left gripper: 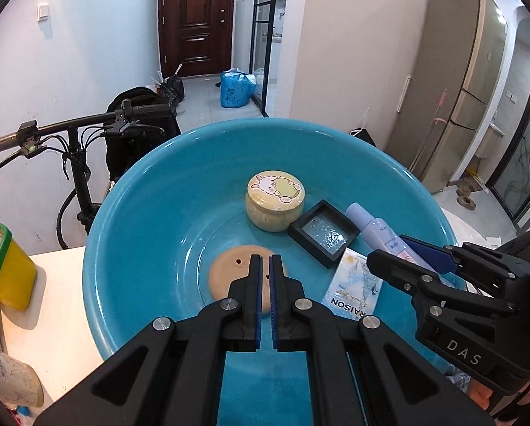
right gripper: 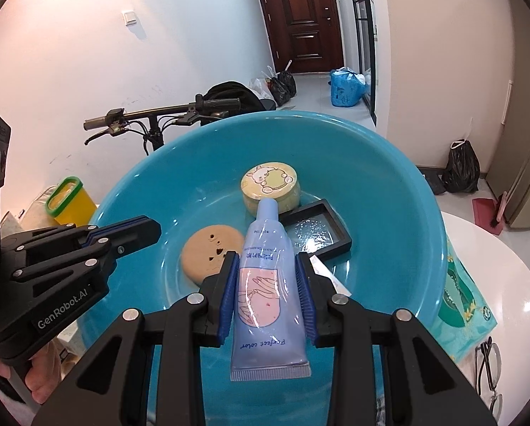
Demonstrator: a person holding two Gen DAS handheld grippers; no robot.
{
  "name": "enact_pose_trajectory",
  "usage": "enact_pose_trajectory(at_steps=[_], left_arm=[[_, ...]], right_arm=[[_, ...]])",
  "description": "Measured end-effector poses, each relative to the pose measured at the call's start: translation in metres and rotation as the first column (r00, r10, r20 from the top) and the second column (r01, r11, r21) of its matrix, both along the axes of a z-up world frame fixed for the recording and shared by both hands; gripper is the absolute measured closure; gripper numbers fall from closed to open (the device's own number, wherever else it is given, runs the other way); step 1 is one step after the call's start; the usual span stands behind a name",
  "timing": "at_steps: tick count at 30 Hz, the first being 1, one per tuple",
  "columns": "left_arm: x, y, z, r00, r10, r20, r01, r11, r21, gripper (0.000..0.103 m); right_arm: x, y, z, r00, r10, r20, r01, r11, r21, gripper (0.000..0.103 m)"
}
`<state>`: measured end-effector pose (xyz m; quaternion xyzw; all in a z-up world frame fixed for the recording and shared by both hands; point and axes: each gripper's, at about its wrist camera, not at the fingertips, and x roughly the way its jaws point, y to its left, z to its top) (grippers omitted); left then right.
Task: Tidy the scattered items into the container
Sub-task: 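Carry the blue tube over the basin with the right tool, then open the right tool to drop the tube into the basin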
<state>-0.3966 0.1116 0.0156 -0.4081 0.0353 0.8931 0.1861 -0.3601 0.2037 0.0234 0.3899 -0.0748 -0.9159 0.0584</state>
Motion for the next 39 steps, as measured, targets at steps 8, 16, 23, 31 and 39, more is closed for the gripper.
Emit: enact_pose_trajectory(at_steps=[8, 16, 23, 31, 39], left_arm=[[-0.006, -0.003, -0.008, 1.000, 0.003, 0.023, -0.003, 1.000, 0.012, 0.099], [-0.012, -0.007, -0.021, 0.996, 0.008, 0.094, -0.009, 1.000, 0.007, 0.059], [-0.006, -0.013, -0.017, 0.999, 0.033, 0.008, -0.033, 0.999, -0.017, 0.028], [-0.011, -0.019, -0.020, 0.998, 0.064, 0.009, -0.064, 0.998, -0.003, 0.021], [-0.004, -0.020, -0.023, 0.998, 0.062, 0.001, -0.062, 0.998, -0.021, 0.021]], right_arm=[[-0.010, 0.002, -0.006, 1.000, -0.007, 0.018, 0.006, 1.000, 0.008, 0.072], [-0.013, 0.003, -0.018, 0.998, -0.002, 0.061, 0.003, 1.000, -0.014, 0.069], [-0.013, -0.002, -0.016, 0.999, 0.009, 0.048, -0.010, 1.000, 0.019, 0.051], [-0.013, -0.005, -0.016, 0.999, 0.004, 0.047, -0.006, 0.999, 0.043, 0.049], [-0.008, -0.005, -0.015, 1.000, -0.016, 0.018, 0.014, 0.995, 0.102, 0.036]])
